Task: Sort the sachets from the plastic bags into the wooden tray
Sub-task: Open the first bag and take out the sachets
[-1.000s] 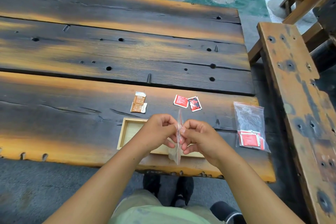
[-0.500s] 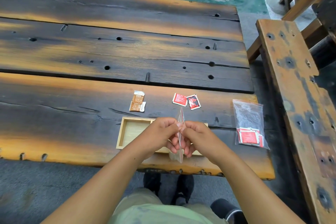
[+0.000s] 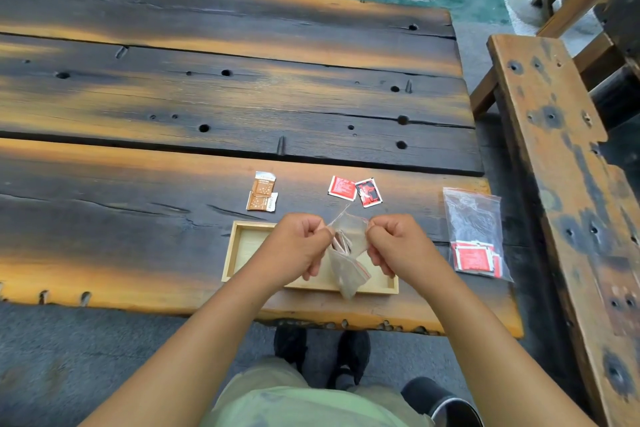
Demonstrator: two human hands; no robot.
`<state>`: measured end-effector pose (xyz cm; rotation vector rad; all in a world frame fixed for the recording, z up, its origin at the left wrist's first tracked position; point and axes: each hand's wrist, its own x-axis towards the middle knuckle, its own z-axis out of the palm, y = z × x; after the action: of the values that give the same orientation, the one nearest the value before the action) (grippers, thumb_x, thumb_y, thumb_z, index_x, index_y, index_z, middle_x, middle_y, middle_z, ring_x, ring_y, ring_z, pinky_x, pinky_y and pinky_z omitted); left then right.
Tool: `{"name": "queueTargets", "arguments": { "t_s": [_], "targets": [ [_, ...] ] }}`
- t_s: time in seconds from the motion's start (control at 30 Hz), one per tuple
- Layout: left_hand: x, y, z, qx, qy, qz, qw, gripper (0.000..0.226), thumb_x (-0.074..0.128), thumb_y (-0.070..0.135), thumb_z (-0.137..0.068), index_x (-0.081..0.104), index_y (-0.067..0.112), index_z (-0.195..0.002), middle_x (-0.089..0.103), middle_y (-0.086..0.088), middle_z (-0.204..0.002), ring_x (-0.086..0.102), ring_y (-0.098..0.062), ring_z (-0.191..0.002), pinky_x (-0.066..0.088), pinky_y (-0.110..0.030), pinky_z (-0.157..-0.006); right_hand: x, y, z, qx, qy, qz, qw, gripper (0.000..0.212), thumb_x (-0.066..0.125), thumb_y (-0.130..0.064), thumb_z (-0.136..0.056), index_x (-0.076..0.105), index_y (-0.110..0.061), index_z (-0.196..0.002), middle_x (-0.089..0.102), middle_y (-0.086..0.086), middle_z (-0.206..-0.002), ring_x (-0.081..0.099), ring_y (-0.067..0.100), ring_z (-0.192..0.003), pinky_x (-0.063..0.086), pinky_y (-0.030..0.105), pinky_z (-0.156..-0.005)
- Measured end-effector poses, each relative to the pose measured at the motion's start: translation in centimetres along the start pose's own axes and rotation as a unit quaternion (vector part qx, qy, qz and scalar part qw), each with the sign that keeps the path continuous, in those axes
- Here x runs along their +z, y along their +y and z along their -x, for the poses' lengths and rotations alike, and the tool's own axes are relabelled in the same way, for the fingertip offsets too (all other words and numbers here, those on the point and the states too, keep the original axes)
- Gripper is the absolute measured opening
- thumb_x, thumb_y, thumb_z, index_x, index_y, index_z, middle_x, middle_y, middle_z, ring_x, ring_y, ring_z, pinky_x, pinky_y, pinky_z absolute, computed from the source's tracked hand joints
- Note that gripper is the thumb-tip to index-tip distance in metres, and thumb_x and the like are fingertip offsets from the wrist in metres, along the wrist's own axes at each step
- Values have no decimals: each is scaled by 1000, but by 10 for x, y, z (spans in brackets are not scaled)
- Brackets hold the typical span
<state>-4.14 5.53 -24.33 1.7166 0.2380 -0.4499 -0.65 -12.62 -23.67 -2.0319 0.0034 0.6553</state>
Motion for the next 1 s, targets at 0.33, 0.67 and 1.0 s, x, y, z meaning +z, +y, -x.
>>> {"name": "queueTargets", "arguments": {
  "t_s": [0.33,0.67,1.0],
  "targets": [
    [-48,11,1,-1,-59,-213,975,33,60,25,-94,50,12,-66,54,-6,-51,55,-12,-45,49,-29,-51,-29,-1,5,-22,4,233,972,26,52,-16,-87,51,-4,-64,64,1,-56,63,25,-55,56,40,-58],
    [-55,-15,0,13,-54,-212,976,27,60,27,-93,54,17,-69,59,2,-59,67,-18,-66,50,-37,-65,-18,-5,2,-15,-32,242,970,24,50,-16,-92,58,-5,-72,69,2,-68,69,12,-58,61,44,-65],
    [-15,-46,14,29,-108,-165,980,122,81,57,-63,-9,57,-145,0,27,-159,6,7,-145,20,-31,-119,-1,-6,-10,50,-31,53,997,26,46,-8,-94,62,6,-79,73,12,-69,69,23,-57,60,34,-58]
  ]
}}
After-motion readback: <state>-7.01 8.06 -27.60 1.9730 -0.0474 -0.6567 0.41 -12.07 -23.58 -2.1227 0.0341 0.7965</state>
